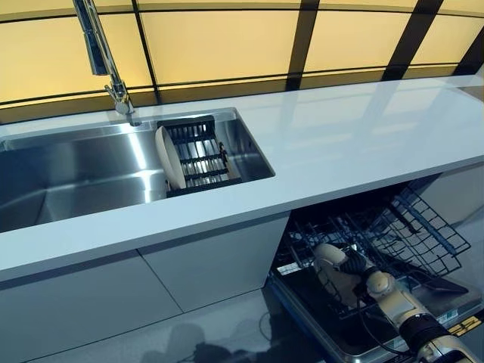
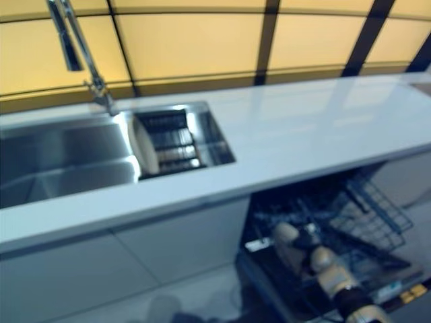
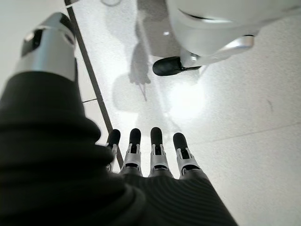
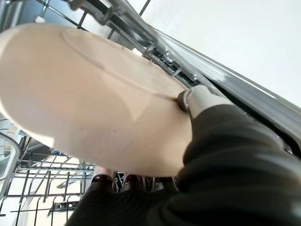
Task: Take plates into dishwasher
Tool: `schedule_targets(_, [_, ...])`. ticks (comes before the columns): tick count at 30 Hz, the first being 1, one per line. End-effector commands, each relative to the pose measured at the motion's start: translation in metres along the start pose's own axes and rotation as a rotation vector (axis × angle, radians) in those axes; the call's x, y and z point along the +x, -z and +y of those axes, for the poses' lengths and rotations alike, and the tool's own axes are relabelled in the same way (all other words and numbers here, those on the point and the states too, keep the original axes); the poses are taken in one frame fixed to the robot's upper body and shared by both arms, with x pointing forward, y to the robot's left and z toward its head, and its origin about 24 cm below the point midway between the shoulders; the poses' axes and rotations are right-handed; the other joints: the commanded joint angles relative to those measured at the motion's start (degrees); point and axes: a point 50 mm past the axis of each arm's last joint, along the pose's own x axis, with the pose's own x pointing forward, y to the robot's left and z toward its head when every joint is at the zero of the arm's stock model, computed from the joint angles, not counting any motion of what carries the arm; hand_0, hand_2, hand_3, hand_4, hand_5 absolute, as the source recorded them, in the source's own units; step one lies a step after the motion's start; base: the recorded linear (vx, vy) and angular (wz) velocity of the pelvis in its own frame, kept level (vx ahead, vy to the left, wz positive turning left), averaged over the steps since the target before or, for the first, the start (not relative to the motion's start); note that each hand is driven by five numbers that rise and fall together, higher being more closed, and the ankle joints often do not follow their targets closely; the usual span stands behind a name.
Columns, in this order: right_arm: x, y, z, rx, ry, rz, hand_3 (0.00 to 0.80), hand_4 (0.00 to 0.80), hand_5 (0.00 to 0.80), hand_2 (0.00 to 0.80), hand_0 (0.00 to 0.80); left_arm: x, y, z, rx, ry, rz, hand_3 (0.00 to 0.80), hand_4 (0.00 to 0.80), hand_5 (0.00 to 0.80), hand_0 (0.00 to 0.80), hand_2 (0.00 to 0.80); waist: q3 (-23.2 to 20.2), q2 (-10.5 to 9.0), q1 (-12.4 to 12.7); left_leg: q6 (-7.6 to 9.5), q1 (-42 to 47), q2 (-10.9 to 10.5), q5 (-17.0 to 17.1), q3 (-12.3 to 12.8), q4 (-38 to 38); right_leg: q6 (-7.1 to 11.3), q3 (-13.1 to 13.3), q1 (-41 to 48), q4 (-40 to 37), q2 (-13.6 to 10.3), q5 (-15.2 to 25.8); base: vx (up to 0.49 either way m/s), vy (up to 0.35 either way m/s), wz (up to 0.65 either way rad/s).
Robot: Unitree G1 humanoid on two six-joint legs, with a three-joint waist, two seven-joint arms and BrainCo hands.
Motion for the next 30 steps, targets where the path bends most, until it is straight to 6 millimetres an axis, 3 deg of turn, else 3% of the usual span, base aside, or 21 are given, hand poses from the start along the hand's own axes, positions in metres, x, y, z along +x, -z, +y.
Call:
schedule_targets(1, [0.008, -0.018, 0.002, -0.080, 0.009, -0.026, 0.800, 0.800, 0.800, 0.800, 0.800, 0.002, -0.018, -0.002, 0.031, -0.010, -0.037, 0.000, 0.000, 0.000, 0.000, 0.000, -1.46, -1.87, 1.84, 2.94, -0.79, -3.49, -3.40, -2.08, 1.03, 4.00, 1.54, -3.32, 3.54, -1.82, 0.78, 0.002, -0.001, 0.03])
schedule_targets(9, [0.009, -0.012, 0.006, -0.063, -0.010, 0.001, 0.784, 0.784, 0.784, 0.784, 0.784, 0.002, -0.019, -0.001, 0.037, -0.016, -0.037, 0.000, 0.000, 0.000, 0.000, 0.000, -1.59, -2.01, 1.98, 2.98, -0.84, -3.41, -3.36, -2.07, 0.97, 3.98, 1.59, -3.37, 3.49, -1.83, 0.86, 0.003, 0.001, 0.03])
schedule_targets(10, [0.009, -0.011, 0.005, -0.042, -0.003, 0.001, 0.355, 0.355, 0.355, 0.355, 0.355, 0.002, -0.019, -0.001, 0.038, -0.016, -0.037, 0.000, 0.000, 0.000, 0.000, 0.000, -1.66, -2.04, 1.98, 2.96, -0.85, -3.40, -3.35, -2.05, 0.97, 4.00, 1.57, -3.35, 3.44, -1.83, 0.91, 0.009, 0.001, 0.06])
schedule_targets(11, [0.009, -0.011, 0.004, -0.031, -0.010, 0.002, 0.000, 0.000, 0.000, 0.000, 0.000, 0.002, -0.018, -0.001, 0.036, -0.017, -0.036, 0.000, 0.000, 0.000, 0.000, 0.000, -1.69, -2.08, 1.93, 2.96, -0.79, -3.40, -3.37, -2.06, 0.97, 3.98, 1.64, -3.31, 3.42, -1.80, 0.91, 0.015, 0.005, 0.03])
schedule_targets(21, [0.004, -0.013, -0.018, 0.039, 0.067, 0.001, 0.000, 0.000, 0.000, 0.000, 0.000, 0.002, -0.017, 0.003, 0.030, -0.032, -0.026, 0.000, 0.000, 0.000, 0.000, 0.000, -1.89, -2.79, 1.21, 3.02, -0.18, -3.00, -3.60, -1.48, 1.00, 4.07, 2.38, -3.11, 3.73, -1.41, 0.97, 0.003, -0.001, 0.00])
schedule_targets(25, [-0.001, -0.020, -0.035, 0.050, 0.097, -0.027, 0.000, 0.000, 0.000, 0.000, 0.000, 0.002, -0.016, 0.006, 0.026, -0.039, -0.022, 0.000, 0.000, 0.000, 0.000, 0.000, -1.74, -3.07, 0.80, 3.04, 0.06, -2.86, -3.63, -1.13, 1.02, 4.07, 2.76, -3.03, 3.82, -1.17, 1.05, 0.000, 0.000, 0.00])
schedule_targets(30, [-0.011, -0.035, -0.071, 0.019, 0.169, -0.086, 0.000, 0.000, 0.000, 0.000, 0.000, 0.002, -0.013, 0.012, 0.015, -0.054, -0.013, 0.000, 0.000, 0.000, 0.000, 0.000, -1.64, -3.66, 0.18, 3.06, 0.46, -2.67, -3.72, -0.69, 0.97, 4.11, 3.33, -2.83, 3.83, -0.83, 1.18, 0.018, -0.011, -0.05])
